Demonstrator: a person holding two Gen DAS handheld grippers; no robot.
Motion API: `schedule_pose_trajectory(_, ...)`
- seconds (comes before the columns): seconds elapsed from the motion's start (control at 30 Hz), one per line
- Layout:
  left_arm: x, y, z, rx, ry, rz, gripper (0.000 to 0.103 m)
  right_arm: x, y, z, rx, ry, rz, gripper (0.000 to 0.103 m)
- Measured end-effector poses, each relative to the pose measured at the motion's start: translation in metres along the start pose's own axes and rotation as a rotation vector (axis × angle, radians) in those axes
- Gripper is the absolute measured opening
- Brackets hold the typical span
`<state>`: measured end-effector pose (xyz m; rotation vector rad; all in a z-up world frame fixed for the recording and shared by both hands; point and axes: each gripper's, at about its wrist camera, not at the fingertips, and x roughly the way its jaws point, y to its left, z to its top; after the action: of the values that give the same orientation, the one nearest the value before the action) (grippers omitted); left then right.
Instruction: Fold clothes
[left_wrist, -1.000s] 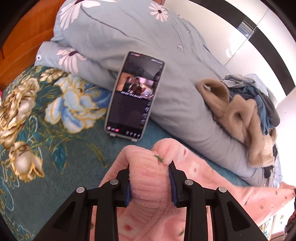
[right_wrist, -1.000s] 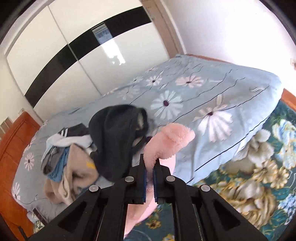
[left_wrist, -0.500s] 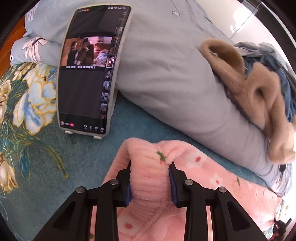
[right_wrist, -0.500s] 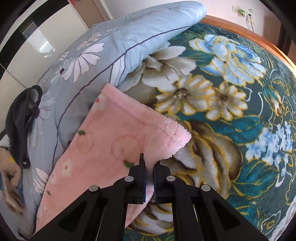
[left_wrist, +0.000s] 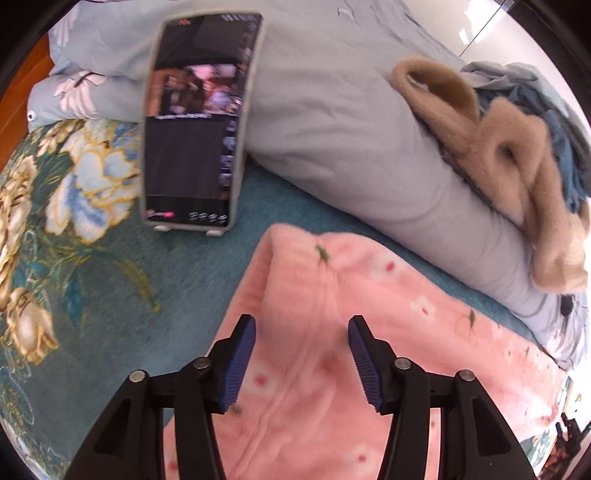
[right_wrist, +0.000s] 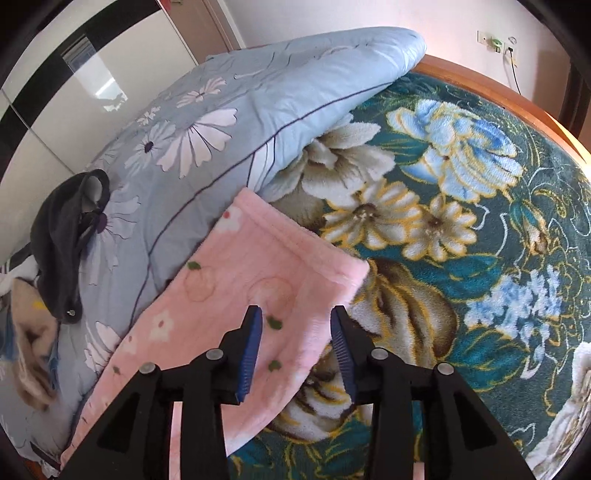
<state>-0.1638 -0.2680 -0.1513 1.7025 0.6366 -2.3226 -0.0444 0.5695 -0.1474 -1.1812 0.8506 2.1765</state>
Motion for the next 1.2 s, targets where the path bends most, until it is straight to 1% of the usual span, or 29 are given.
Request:
schedule_pose_trajectory(0.03, -0.012, 0.006, -0.006, -0.004, -0.011, -0.003, 0.064, -0.013, -0.004, -0.002, 0.001, -0.013, 0.01, 0.047)
schedule_pose_trajectory(0.07, -0.024, 0.016, -0.015, -0.014, -0.022, 0.0, 0.065, -0.026, -0.007, -0.005, 0.003, -0.025, 0.02, 0.048)
schedule_pose_trajectory(0.13, -0.042, 0.033, -0.035, -0.044, -0.034, 0.016, 0.066, -0.049, -0.02, -0.014, 0.015, -0.038, 0.029, 0.049)
schedule_pose_trajectory(0.2, -0.057, 0.057, -0.062, -0.093, -0.03, 0.021, 0.066, -0.069, -0.038, -0.023, 0.039, -0.046, 0.031, 0.049)
schedule_pose_trajectory(0.3, -0.063, 0.095, -0.102, -0.184, -0.007, 0.017, 0.066, -0.094, -0.071, -0.04, 0.095, -0.04, 0.01, 0.049)
schedule_pose_trajectory(0.4, -0.056, 0.116, -0.132, -0.216, 0.015, 0.008, 0.066, -0.112, -0.111, -0.064, 0.165, -0.03, -0.016, 0.049)
schedule_pose_trajectory(0.5, -0.045, 0.126, -0.146, -0.262, 0.024, -0.048, 0.066, -0.121, -0.147, -0.088, 0.247, -0.008, -0.029, 0.049)
schedule_pose_trajectory(0.63, -0.035, 0.122, -0.154, -0.282, 0.017, -0.109, 0.066, -0.121, -0.176, -0.122, 0.326, 0.044, -0.029, 0.05)
schedule_pose_trajectory(0.73, -0.029, 0.113, -0.155, -0.282, 0.037, -0.111, 0.063, -0.111, -0.185, -0.142, 0.36, 0.096, -0.012, 0.05)
schedule_pose_trajectory(0.8, -0.027, 0.105, -0.155, -0.278, 0.038, -0.1, 0.058, -0.101, -0.183, -0.152, 0.369, 0.127, 0.004, 0.05)
schedule_pose_trajectory(0.83, -0.028, 0.104, -0.156, -0.284, 0.035, -0.097, 0.053, -0.096, -0.18, -0.156, 0.375, 0.136, 0.021, 0.05)
schedule_pose_trajectory(0.87, -0.028, 0.103, -0.156, -0.296, 0.031, -0.097, 0.044, -0.092, -0.178, -0.159, 0.382, 0.146, 0.039, 0.05)
schedule_pose_trajectory(0.9, -0.029, 0.103, -0.157, -0.312, 0.029, -0.096, 0.04, -0.088, -0.175, -0.162, 0.391, 0.156, 0.059, 0.05)
schedule_pose_trajectory(0.93, -0.03, 0.105, -0.158, -0.332, 0.028, -0.095, 0.032, -0.084, -0.172, -0.165, 0.399, 0.165, 0.071, 0.05)
schedule_pose_trajectory(0.97, -0.031, 0.106, -0.159, -0.351, 0.027, -0.094, 0.028, -0.081, -0.169, -0.166, 0.407, 0.168, 0.077, 0.05)
schedule_pose_trajectory(1.1, -0.04, 0.116, -0.164, -0.44, 0.005, -0.145, 0.024, -0.079, -0.165, -0.167, 0.45, 0.176, 0.145, 0.05)
schedule_pose_trajectory(1.13, -0.043, 0.117, -0.164, -0.444, -0.003, -0.149, 0.024, -0.079, -0.164, -0.167, 0.462, 0.183, 0.154, 0.05)
schedule_pose_trajectory(1.2, -0.048, 0.116, -0.165, -0.437, -0.016, -0.149, 0.024, -0.081, -0.165, -0.169, 0.485, 0.2, 0.138, 0.05)
